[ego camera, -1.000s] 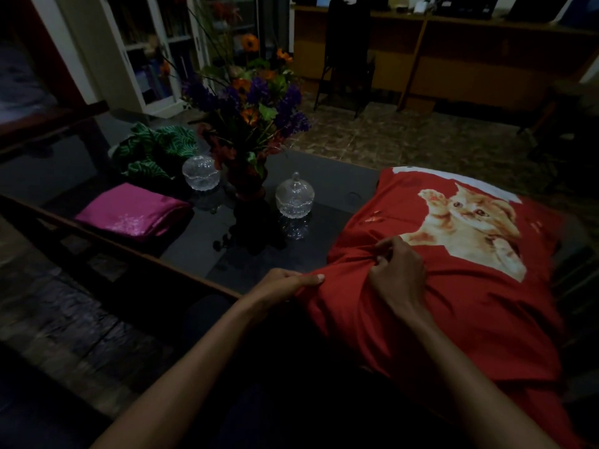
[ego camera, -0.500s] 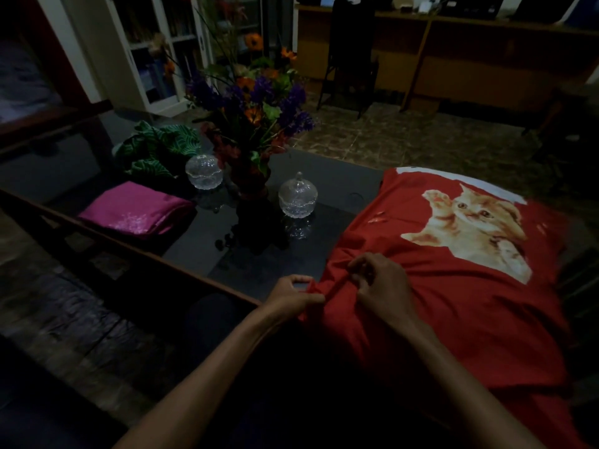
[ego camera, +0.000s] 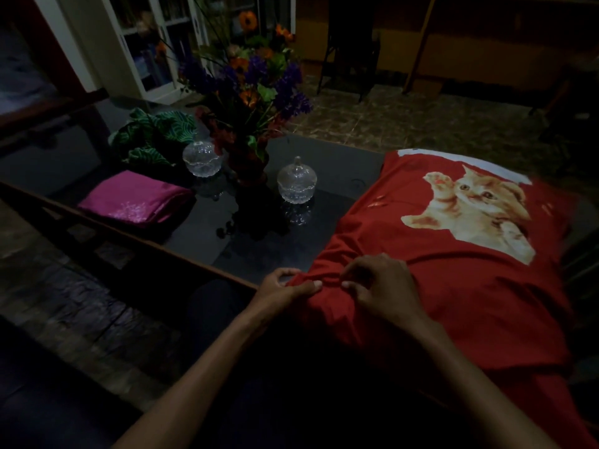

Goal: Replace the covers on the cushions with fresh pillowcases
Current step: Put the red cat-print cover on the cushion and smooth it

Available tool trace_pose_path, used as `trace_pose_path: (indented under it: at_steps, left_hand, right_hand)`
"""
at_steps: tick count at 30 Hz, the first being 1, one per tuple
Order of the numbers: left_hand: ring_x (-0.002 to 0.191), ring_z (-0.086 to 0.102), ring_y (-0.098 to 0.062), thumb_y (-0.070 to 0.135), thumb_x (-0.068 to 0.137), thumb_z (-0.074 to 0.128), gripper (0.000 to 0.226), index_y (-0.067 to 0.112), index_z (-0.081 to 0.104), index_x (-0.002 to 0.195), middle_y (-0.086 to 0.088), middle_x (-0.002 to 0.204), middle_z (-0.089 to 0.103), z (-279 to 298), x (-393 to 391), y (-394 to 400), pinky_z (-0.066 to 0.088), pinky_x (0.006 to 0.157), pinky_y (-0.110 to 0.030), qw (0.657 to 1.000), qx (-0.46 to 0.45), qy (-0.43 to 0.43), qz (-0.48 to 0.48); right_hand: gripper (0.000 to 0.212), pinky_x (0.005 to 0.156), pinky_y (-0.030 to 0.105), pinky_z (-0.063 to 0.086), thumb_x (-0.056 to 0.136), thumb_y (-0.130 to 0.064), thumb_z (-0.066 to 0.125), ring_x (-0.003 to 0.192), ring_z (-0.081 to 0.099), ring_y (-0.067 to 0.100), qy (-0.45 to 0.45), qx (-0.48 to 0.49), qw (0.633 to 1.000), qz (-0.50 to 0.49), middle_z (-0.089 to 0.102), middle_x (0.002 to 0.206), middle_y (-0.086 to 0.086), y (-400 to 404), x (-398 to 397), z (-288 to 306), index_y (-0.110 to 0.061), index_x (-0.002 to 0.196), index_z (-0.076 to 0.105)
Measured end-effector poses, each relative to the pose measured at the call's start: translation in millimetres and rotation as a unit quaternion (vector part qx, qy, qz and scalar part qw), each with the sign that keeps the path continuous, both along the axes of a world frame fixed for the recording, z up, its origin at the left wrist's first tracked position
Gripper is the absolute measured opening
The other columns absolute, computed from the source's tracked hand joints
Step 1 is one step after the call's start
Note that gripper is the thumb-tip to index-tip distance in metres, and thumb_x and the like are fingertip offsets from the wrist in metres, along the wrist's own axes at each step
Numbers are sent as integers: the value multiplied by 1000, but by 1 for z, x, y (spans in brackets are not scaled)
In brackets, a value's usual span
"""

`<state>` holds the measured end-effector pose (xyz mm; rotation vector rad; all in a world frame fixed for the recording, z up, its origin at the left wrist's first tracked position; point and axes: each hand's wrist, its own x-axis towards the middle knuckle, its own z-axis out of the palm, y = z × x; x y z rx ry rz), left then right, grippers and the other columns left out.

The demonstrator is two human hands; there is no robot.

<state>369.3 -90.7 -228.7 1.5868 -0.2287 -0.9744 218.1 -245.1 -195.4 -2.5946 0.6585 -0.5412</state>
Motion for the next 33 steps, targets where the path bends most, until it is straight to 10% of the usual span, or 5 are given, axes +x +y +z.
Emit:
trace_pose_path:
  at_steps: [7, 11, 16, 22, 33]
  left_hand:
    - [85, 68, -18, 45, 94, 55, 36, 14, 68, 107, -4, 94, 73, 2, -3, 14, 53, 76, -34, 985, -75, 151, 29]
    - [83, 70, -19, 34, 102, 40, 31, 15, 65, 105, -5, 91, 73, -4, -16, 14, 57, 76, -36, 953, -149, 257, 52]
    - [73, 72, -11, -9, 93, 50, 33, 15, 69, 104, 0, 88, 75, 3, -39, -4, 59, 63, -26, 981, -152, 123, 19]
    - [83, 70, -12, -4, 84, 73, 25, 19, 74, 94, 3, 86, 77, 0, -47, -26, 54, 70, -20, 989, -113, -40, 81]
    - [85, 70, -23, -17, 88, 47, 52, 23, 78, 80, -5, 89, 77, -27, -59, -32, 58, 79, -34, 982, -102, -4, 160]
  right_hand:
    - [22, 72, 6, 47, 77, -8, 81, 75, 66, -10, -135, 167, 970, -116, 71, 77, -20, -18, 1, 6, -29, 81, 78]
    - [21, 76, 15, 53, 80, -8, 80, 78, 68, -5, -160, 195, 959, -133, 73, 82, -15, -17, 1, 7, -28, 86, 77]
    - [24, 86, 31, 58, 83, -5, 76, 86, 70, 2, -172, 204, 953, -142, 75, 90, -12, -20, -2, 9, -29, 88, 76]
    - [13, 85, 27, 51, 84, -19, 81, 93, 66, 7, -194, 152, 969, -9, 70, 95, -15, 0, -13, 8, -28, 94, 78]
    - [35, 76, 14, 52, 75, 9, 71, 80, 68, -1, -174, 130, 972, -89, 74, 83, -13, -8, -10, -2, -25, 81, 79]
